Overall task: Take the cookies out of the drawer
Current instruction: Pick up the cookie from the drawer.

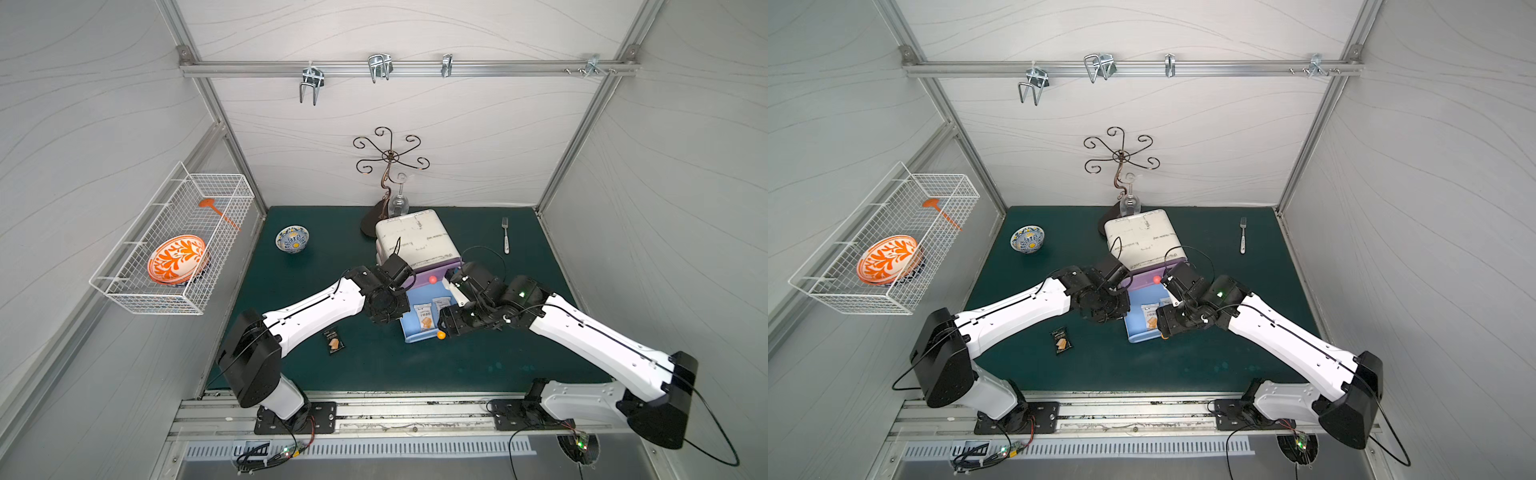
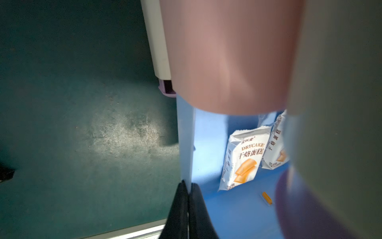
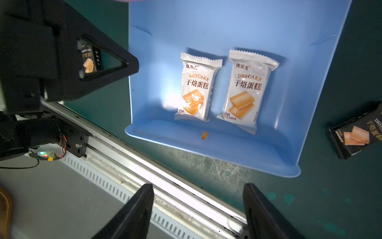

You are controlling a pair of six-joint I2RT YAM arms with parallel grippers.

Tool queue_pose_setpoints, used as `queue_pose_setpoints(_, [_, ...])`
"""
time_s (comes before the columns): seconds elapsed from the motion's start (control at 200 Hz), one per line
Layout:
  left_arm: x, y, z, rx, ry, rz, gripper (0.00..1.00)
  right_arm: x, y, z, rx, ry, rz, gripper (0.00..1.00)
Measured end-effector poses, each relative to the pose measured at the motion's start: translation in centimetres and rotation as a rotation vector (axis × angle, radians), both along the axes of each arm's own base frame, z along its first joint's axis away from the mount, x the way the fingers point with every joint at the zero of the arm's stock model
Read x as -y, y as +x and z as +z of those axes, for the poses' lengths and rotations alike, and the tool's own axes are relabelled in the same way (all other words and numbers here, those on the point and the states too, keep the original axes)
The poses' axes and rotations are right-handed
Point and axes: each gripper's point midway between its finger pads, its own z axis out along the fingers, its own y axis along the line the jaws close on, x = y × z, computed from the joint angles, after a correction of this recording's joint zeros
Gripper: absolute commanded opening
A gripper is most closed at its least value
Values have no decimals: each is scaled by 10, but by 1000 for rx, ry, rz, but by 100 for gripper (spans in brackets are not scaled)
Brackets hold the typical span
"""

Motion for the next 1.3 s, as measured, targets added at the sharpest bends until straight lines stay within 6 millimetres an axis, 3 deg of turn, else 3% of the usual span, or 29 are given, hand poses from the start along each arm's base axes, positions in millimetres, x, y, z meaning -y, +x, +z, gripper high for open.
queue_pose_setpoints(0.365, [0,0,0,-4,-5,1,0,-1,12,-29,-22,-115,25,74])
queue_pose_setpoints(0.585, [1,0,1,-14,-16,3,0,3,24,-26,38,-136,3,74])
queue_pose_setpoints(0.87, [1,1,2,-39,-46,12,0,-4,38,-6,90,-94,-6,74])
queue_pose_setpoints(1.3, [5,3,6,-64,-98,21,0,-9,38,-4,76,-77,15,74])
